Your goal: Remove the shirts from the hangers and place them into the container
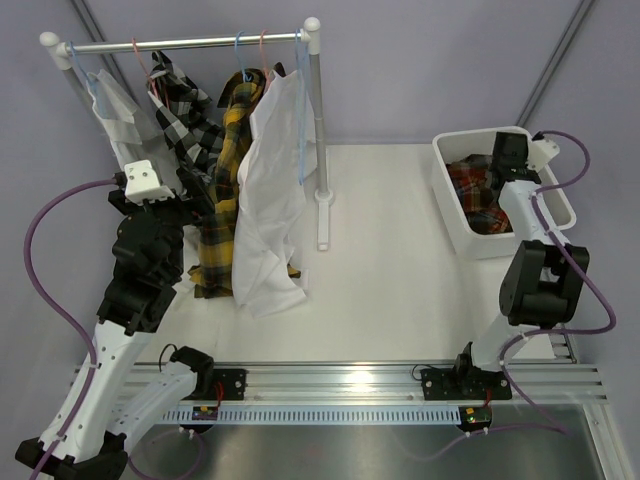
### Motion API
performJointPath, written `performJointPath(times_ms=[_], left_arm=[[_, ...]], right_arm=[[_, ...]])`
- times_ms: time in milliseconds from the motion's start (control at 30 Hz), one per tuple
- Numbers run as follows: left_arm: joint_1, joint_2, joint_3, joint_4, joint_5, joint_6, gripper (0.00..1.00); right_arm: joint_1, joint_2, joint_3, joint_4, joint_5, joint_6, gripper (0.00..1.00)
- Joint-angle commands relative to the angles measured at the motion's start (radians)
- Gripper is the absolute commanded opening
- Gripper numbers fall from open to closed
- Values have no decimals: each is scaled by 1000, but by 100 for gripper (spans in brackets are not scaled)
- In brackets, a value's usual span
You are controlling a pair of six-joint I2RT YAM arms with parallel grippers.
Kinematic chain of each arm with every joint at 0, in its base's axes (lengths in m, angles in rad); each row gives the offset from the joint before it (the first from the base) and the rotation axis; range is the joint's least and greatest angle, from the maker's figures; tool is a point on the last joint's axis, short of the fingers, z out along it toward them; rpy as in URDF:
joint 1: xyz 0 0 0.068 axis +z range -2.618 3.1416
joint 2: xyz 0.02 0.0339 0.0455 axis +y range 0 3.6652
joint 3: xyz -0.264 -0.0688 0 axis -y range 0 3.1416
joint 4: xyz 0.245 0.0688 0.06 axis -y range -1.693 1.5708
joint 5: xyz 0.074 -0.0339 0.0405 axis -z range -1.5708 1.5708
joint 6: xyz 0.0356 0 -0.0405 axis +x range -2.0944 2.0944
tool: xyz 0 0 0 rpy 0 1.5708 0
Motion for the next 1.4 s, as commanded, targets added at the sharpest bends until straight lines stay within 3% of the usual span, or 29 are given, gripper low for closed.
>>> performJointPath(times_ms=[0,133,400,633,733,800,933,1167,1367], left_arm=[[5,-11,-11,72,-15,5,99],[7,-11,-11,71,-15,7,99],[10,-5,-11,71,-2,5,99],[10,15,20,42,31,7,99],[10,37,52,17,39,5,99],[10,66,89,-14,45,-7,99],[10,136,249,-112,51,-28,99],[12,282,487,-210,149,-42,99],[10,457,607,-233,275,-16,96]], right_arm=[[-6,116,17,-107,-105,22,0],[-6,288,82,-175,-194,14,0],[-7,384,218,-305,-263,-38,3],[-6,130,183,-282,-260,-55,37],[-6,2,171,-282,-290,-68,55],[-6,-62,160,-288,-313,-82,75],[-6,-265,119,-278,-388,-111,99],[-6,-573,-75,-186,-677,-114,99],[-6,-788,-263,-92,-803,-84,100]])
